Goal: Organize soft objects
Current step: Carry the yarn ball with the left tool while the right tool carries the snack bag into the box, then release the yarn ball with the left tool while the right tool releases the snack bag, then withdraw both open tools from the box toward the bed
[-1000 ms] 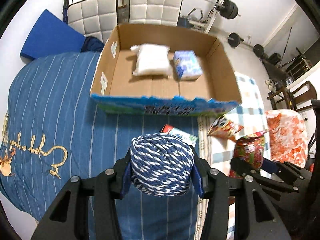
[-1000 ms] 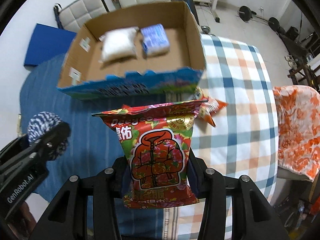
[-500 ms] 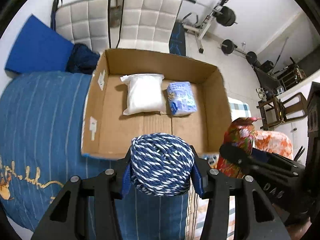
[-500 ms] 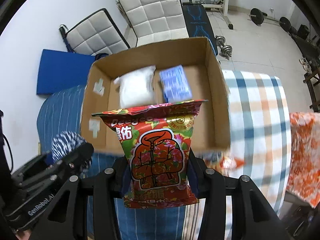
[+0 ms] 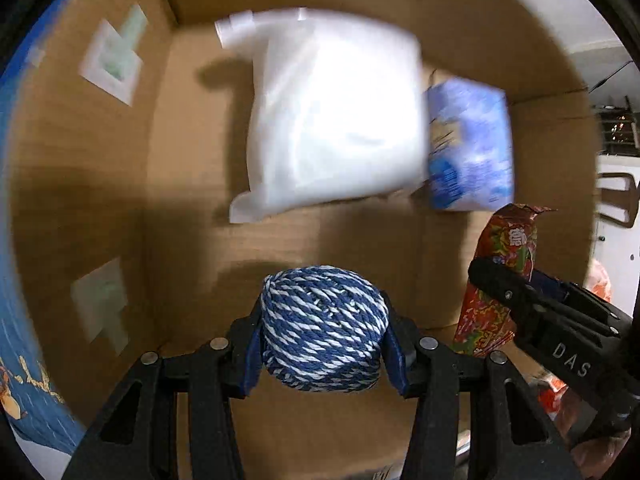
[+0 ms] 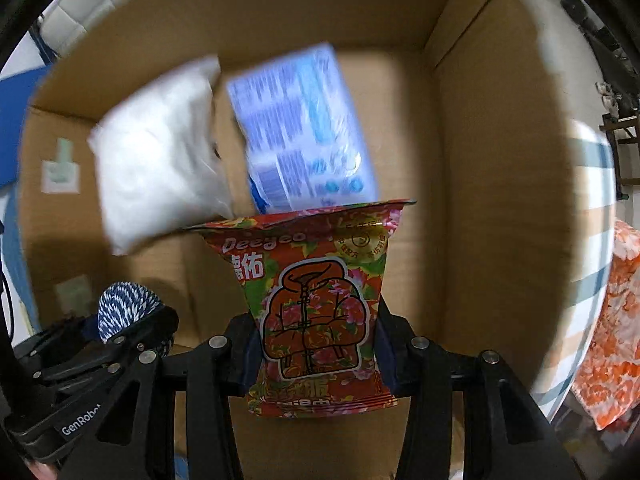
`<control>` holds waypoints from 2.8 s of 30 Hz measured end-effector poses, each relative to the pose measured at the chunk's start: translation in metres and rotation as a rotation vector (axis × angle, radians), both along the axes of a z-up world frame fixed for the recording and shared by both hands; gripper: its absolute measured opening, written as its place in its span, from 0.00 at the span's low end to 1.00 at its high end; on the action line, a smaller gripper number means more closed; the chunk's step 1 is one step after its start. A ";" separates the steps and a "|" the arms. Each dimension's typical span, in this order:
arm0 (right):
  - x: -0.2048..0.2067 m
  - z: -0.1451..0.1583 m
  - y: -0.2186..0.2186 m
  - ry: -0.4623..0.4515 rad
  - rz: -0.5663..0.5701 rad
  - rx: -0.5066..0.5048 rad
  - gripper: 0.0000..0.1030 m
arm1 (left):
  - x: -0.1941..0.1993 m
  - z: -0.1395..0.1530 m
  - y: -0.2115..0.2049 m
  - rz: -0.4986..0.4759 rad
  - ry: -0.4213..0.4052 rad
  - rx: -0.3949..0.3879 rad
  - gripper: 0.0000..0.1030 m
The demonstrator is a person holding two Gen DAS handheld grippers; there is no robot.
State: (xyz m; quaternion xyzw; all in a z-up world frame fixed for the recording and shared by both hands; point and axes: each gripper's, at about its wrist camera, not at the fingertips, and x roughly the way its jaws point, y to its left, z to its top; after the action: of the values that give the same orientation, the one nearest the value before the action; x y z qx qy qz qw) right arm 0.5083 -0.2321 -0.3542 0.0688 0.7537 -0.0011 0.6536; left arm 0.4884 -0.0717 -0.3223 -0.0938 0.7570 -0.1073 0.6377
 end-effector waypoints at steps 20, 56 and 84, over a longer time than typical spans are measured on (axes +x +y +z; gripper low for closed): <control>0.011 -0.040 0.013 0.105 0.052 -0.021 0.55 | -0.004 -0.028 -0.011 -0.031 0.080 0.036 0.54; -0.092 0.118 0.006 -0.309 0.084 -0.117 1.00 | -0.088 0.128 0.015 0.058 -0.417 0.144 0.99; -0.178 0.226 -0.002 -0.532 0.043 -0.112 1.00 | -0.161 0.229 0.012 0.058 -0.666 0.150 0.99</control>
State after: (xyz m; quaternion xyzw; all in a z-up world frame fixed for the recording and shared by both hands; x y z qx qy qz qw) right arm 0.3306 -0.2345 -0.1280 0.0145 0.5555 -0.0106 0.8313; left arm 0.3278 -0.0599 -0.0936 -0.0280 0.5101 -0.0581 0.8577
